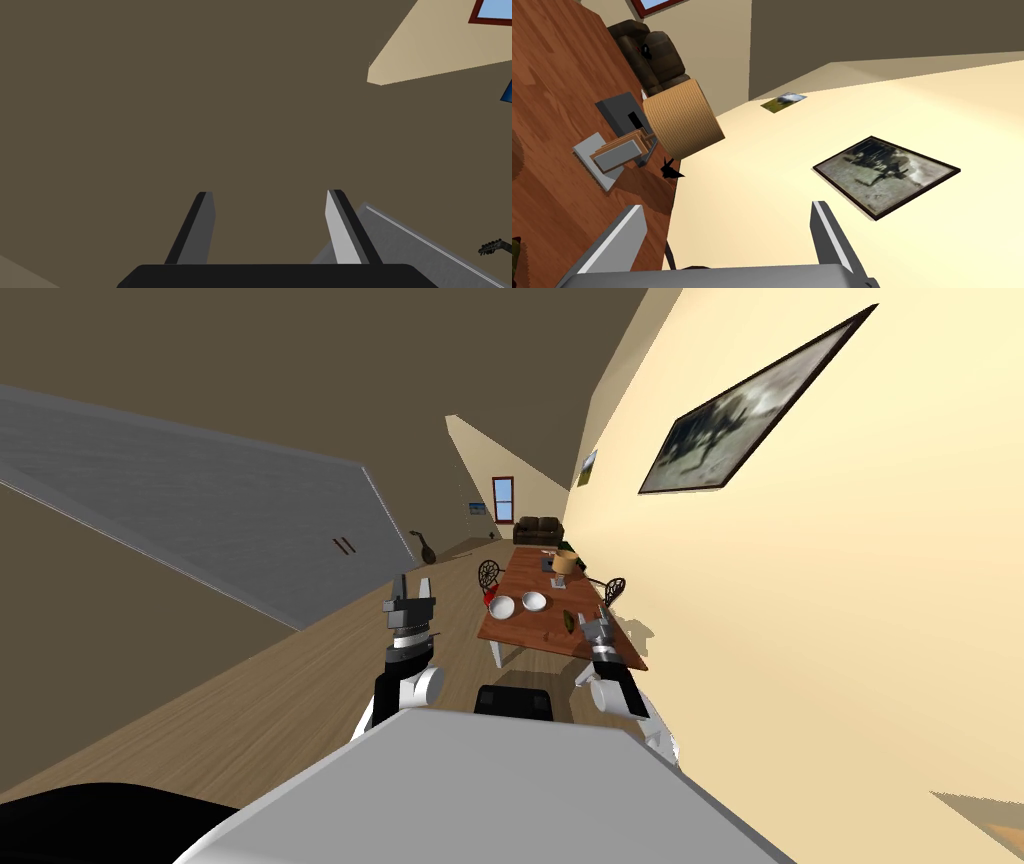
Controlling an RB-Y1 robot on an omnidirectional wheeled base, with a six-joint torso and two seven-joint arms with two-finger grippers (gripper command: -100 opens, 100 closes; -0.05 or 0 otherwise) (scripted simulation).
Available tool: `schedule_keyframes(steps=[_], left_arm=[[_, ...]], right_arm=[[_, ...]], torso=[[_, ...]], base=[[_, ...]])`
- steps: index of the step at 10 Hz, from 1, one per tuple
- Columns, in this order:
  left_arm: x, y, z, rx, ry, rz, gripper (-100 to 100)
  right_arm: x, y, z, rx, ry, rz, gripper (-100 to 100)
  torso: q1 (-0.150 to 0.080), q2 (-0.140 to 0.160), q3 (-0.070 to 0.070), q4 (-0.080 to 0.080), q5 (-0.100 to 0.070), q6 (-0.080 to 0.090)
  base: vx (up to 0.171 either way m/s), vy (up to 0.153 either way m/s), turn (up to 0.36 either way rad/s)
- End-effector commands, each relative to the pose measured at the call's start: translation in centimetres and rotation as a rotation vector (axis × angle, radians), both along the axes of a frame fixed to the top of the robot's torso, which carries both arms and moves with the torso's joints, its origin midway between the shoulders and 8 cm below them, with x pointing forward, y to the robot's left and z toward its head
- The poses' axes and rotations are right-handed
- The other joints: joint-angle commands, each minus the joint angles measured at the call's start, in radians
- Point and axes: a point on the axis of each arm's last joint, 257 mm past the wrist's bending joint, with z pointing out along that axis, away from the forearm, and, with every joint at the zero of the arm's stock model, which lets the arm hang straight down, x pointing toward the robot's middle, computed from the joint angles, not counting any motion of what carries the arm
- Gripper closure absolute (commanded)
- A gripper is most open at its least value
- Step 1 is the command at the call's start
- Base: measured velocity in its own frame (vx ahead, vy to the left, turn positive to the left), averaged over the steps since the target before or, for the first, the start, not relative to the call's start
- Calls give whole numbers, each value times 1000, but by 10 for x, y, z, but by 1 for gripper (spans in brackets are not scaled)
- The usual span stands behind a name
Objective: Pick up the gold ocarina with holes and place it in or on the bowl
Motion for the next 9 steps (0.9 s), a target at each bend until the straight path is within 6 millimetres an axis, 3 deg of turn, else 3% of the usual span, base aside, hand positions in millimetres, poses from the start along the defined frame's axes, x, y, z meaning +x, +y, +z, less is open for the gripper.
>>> schedule_keyframes(steps=[1, 9], left_arm=[[0, 0, 0, 0, 0, 0, 0], [0, 0, 0, 0, 0, 0, 0]], right_arm=[[4, -6, -16, 54, 33, -8, -100], [31, -33, -84, 355, 159, -57, -100]], torso=[[0, 0, 0, 0, 0, 0], [-3, -1, 0, 0, -1, 0]], base=[[-3, 21, 40], [2, 1, 51]])
